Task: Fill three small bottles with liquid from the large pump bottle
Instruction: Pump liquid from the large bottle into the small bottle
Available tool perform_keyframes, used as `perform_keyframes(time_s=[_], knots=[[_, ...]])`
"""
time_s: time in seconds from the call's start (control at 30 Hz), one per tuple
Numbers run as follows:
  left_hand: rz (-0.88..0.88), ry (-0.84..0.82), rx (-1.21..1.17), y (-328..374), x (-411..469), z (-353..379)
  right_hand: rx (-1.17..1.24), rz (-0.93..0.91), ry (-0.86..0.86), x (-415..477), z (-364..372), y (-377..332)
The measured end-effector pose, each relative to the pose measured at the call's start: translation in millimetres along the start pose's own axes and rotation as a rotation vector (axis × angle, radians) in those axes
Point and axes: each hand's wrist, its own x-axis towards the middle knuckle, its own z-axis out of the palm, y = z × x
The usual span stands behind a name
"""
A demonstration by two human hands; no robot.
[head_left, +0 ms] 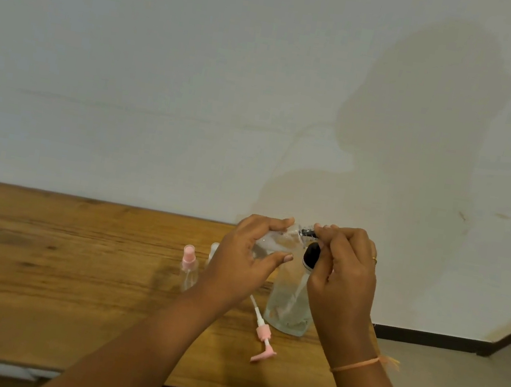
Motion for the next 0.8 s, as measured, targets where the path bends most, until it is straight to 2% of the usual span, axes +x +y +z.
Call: perform_keyframes(time_s=[0.37, 0.8], knots=[[-0.046, -0.037, 0.027, -3, 0, 1, 0.019, -0.003, -0.034, -7, 6, 12], [-0.011, -0.039, 0.107, -2, 1, -2, 0.03, 0.036, -0.002, -9, 9, 9]])
